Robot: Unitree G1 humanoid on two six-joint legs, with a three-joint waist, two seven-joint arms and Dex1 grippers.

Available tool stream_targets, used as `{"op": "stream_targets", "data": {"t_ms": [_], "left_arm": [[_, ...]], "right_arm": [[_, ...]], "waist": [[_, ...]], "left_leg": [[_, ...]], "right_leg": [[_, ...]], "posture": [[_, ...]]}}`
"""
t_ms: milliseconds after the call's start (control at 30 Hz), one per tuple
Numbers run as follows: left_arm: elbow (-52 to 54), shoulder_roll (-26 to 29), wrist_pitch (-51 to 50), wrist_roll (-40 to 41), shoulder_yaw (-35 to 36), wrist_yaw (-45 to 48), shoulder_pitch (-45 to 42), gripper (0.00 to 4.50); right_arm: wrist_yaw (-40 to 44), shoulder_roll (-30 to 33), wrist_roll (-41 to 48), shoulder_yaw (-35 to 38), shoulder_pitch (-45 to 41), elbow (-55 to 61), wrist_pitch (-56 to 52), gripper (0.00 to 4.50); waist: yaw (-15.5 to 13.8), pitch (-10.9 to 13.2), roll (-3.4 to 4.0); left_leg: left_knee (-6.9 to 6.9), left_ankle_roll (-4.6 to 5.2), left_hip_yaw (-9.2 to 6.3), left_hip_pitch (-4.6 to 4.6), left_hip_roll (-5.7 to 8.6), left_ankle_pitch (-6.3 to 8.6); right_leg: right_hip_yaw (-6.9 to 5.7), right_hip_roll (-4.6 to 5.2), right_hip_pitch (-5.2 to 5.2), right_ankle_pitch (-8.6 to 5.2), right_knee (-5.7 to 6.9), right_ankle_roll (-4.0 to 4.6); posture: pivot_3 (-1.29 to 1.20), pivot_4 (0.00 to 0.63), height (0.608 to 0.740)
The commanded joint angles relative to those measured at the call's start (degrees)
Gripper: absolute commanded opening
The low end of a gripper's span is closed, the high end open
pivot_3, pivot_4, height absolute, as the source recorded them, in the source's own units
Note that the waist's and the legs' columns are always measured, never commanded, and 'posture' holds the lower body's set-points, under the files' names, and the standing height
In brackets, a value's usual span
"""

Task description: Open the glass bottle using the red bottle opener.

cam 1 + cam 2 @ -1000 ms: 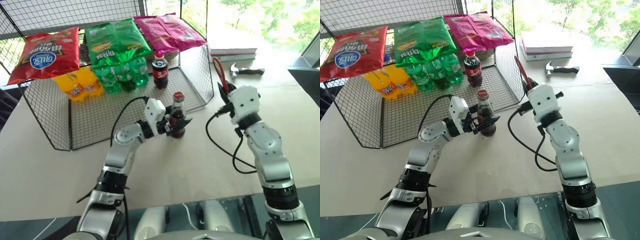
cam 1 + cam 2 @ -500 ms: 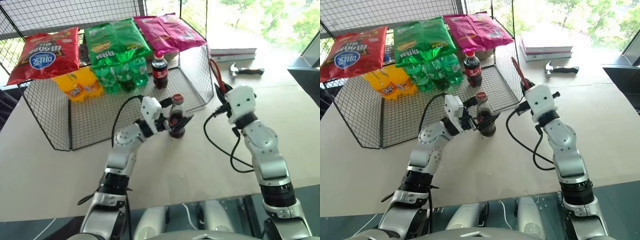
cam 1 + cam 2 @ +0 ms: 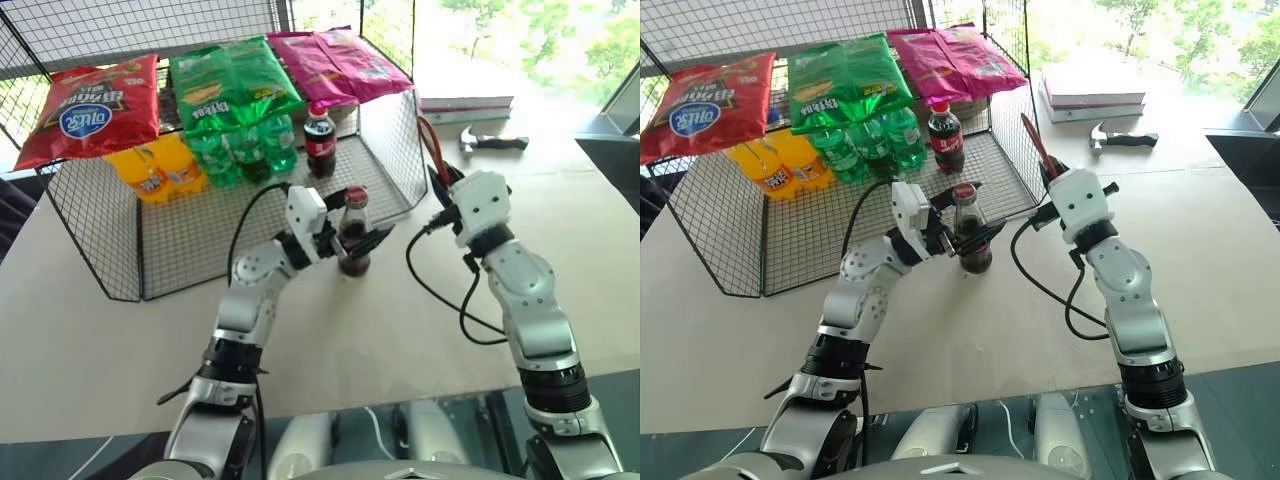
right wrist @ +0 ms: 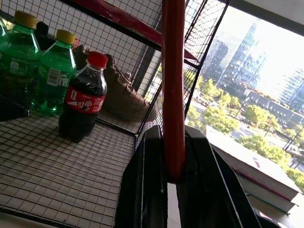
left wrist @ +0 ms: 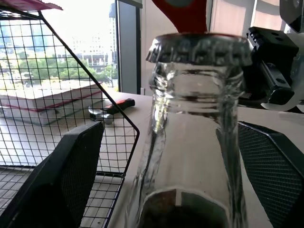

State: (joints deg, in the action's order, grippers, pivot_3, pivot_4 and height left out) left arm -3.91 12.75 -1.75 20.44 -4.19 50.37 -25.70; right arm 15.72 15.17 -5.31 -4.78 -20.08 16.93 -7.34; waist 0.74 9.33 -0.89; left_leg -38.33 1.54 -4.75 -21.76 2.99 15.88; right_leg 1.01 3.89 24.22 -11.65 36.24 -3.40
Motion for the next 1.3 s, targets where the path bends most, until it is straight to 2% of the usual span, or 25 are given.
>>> {"op": "stream_targets", "data": {"t_ms": [33,100,167,233,267,600,833,1300], "left_arm": [[1.48,0.28,0.7,0.19,-0.42,0.58,-0.38,4.49],[1.17,0.3,0.89,0.19,-0.52,0.73,-0.51,3.97],[0.8,0.27,1.15,0.09,-0.63,0.9,-0.62,3.23],[0.64,0.19,1.29,0.01,-0.74,1.02,-0.68,2.3],[0.58,0.17,1.33,-0.01,-0.73,1.04,-0.71,2.23],[0.61,0.29,1.37,-0.23,-0.7,0.7,-0.73,2.24],[0.62,0.14,1.11,-0.14,-0.71,0.59,-0.75,2.24],[-0.9,-0.69,1.1,-0.4,-1.22,0.6,-1.76,2.24]], "right_arm": [[-0.17,-0.35,-0.15,-0.34,-1.52,1.2,1.29,0.0],[0.21,-0.26,-0.59,-1.12,-1.9,1.07,1.6,0.0],[0.71,0.08,-1.29,-2.24,-2.15,0.84,2.09,0.0],[1.05,0.33,-1.99,-3.28,-2.13,0.62,2.67,0.0],[1.34,0.67,-2.67,-4.02,-2.05,0.41,3.2,0.0],[3.87,6.87,-11.87,-10.51,-0.24,-3.64,12.28,0.0],[1.65,9.42,-19.33,-13.82,-1.04,-9.25,21.54,0.0],[-11.35,5.34,-30.98,-18.64,-8.43,-26.57,37.78,0.0]], "waist": [[0.0,0.0,0.0],[0.0,0.0,0.0],[-0.02,0.0,0.0],[-0.01,0.0,0.0],[-0.03,0.0,0.0],[-0.02,0.0,0.0],[-0.04,-0.01,-0.01],[0.03,-0.03,-0.01]], "left_leg": [[0.0,0.0,0.0,0.0,0.0,0.0],[0.0,0.0,0.0,0.0,0.0,0.0],[0.0,0.0,0.0,0.0,0.0,0.0],[0.0,0.0,0.0,0.0,0.0,0.0],[0.0,0.0,0.0,0.0,0.0,0.0],[0.01,0.0,-0.01,-0.01,0.01,0.0],[0.0,0.0,0.01,0.01,0.02,0.0],[0.0,-0.01,-0.01,0.2,0.01,-0.01]], "right_leg": [[0.0,0.0,0.0,0.0,0.0,0.0],[0.0,0.0,0.0,0.0,0.0,0.0],[0.0,0.0,0.0,0.0,-0.01,0.0],[0.0,0.0,0.0,0.0,-0.01,0.0],[0.0,0.0,0.0,0.0,-0.01,0.0],[-0.02,0.0,0.0,0.0,-0.03,0.0],[-0.01,0.0,-0.01,0.0,-0.04,0.0],[0.0,-0.01,-0.23,0.0,-0.03,0.0]], "posture": [[0.0,0.15,0.74],[0.0,0.15,0.74],[0.0,0.15,0.74],[0.0,0.15,0.74],[0.0,0.15,0.74],[0.0,0.15,0.74],[0.0,0.15,0.74],[0.0,0.15,0.74]]}}
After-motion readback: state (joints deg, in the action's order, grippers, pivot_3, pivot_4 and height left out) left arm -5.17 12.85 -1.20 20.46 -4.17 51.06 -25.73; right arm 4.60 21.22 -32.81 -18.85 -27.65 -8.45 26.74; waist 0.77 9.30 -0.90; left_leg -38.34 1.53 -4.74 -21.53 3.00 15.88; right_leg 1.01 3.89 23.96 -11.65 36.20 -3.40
